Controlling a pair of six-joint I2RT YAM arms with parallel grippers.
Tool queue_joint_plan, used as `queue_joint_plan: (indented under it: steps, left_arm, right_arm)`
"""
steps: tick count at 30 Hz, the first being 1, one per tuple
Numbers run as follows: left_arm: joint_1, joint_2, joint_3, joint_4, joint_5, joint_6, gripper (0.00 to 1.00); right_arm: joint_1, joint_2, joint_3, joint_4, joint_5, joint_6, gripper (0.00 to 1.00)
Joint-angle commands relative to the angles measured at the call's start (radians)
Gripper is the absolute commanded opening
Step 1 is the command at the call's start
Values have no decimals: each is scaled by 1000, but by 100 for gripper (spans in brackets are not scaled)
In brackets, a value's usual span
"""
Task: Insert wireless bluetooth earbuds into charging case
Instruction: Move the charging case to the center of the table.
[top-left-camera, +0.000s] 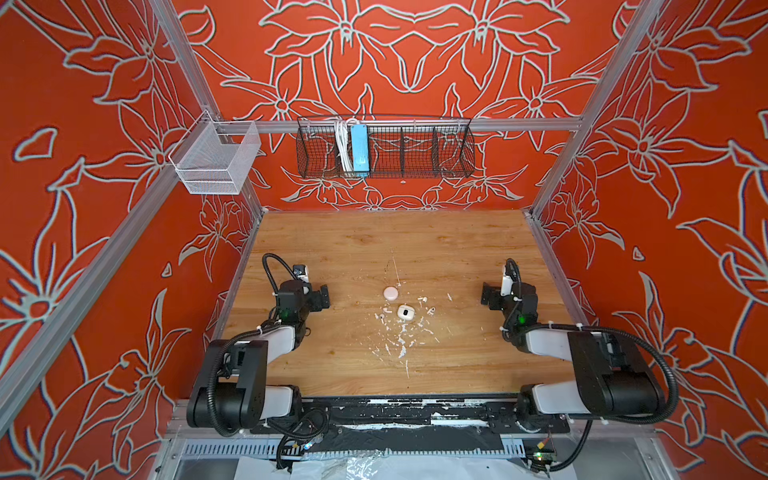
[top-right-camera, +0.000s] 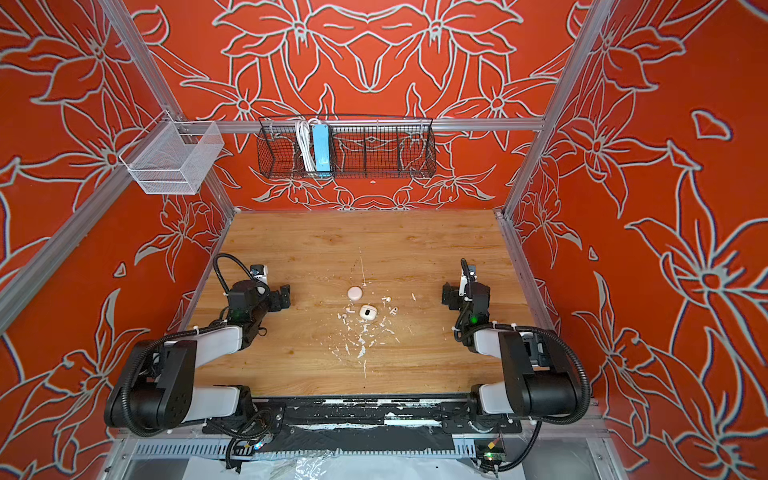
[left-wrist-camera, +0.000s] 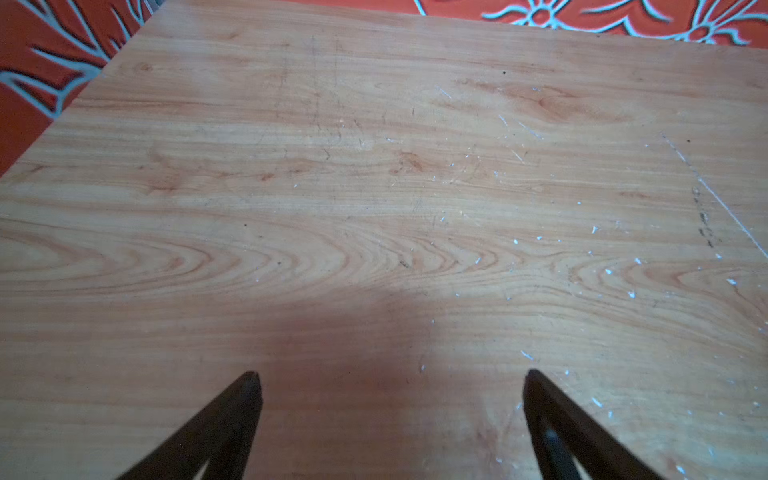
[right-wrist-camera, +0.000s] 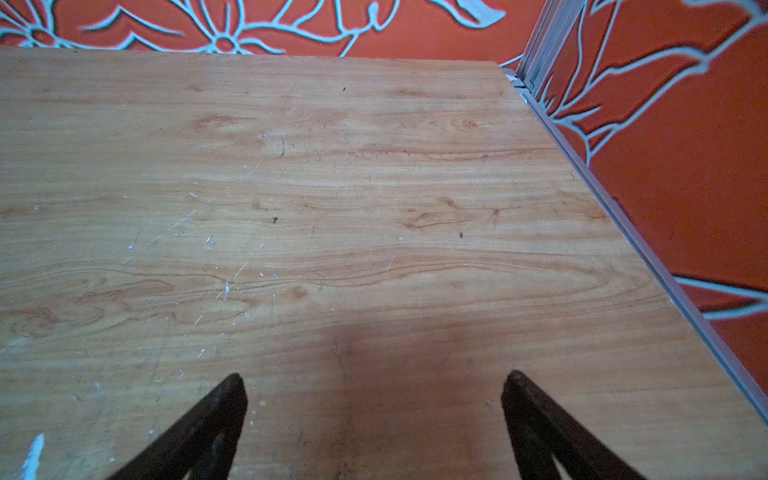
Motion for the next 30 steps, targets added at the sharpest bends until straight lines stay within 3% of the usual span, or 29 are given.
queue_joint_plan:
  steps: [1,27,30]
  left_arm:
    - [-10,10,16,44,9,15,97]
    - [-9,-22,15,45,3,13,97]
    - [-9,-181,147,-308,-87,-44,97]
  right_arm:
    - [11,12,24,42,29,-26,98]
    - [20,-12,15,64,52,-32,98]
    - [50,-242,148,-376,222,48,98]
